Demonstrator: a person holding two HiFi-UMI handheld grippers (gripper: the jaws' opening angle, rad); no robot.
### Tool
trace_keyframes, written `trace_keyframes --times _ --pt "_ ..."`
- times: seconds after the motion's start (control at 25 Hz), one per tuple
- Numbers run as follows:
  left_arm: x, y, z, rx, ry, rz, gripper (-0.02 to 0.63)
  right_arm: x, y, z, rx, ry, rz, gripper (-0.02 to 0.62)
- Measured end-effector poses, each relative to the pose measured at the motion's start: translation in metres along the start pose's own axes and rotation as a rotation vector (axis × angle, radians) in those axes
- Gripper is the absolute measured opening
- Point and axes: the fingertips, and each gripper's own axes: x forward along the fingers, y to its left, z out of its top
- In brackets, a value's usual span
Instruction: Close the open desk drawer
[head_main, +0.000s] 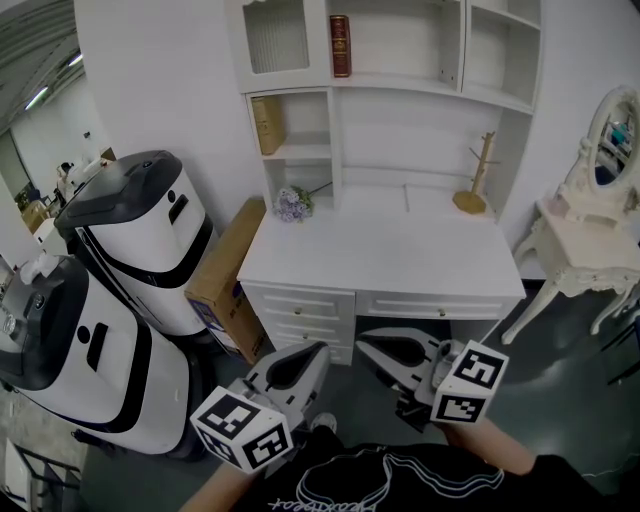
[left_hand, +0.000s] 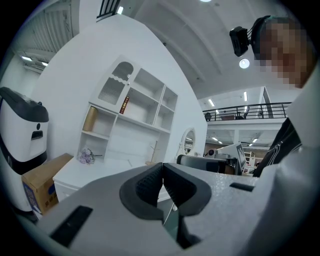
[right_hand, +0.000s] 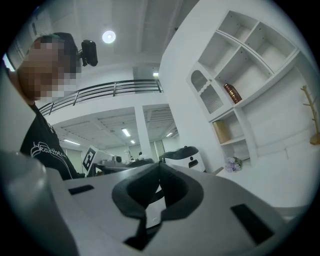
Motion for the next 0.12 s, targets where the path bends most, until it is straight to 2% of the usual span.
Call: trace_keyframes --times 0.12 --pt "-0.0004 -0.0043 0.0013 0.011 -0.002 -0.001 0.005 -0.0022 0.0017 0.0022 -0.004 -0.002 0.001 0.006"
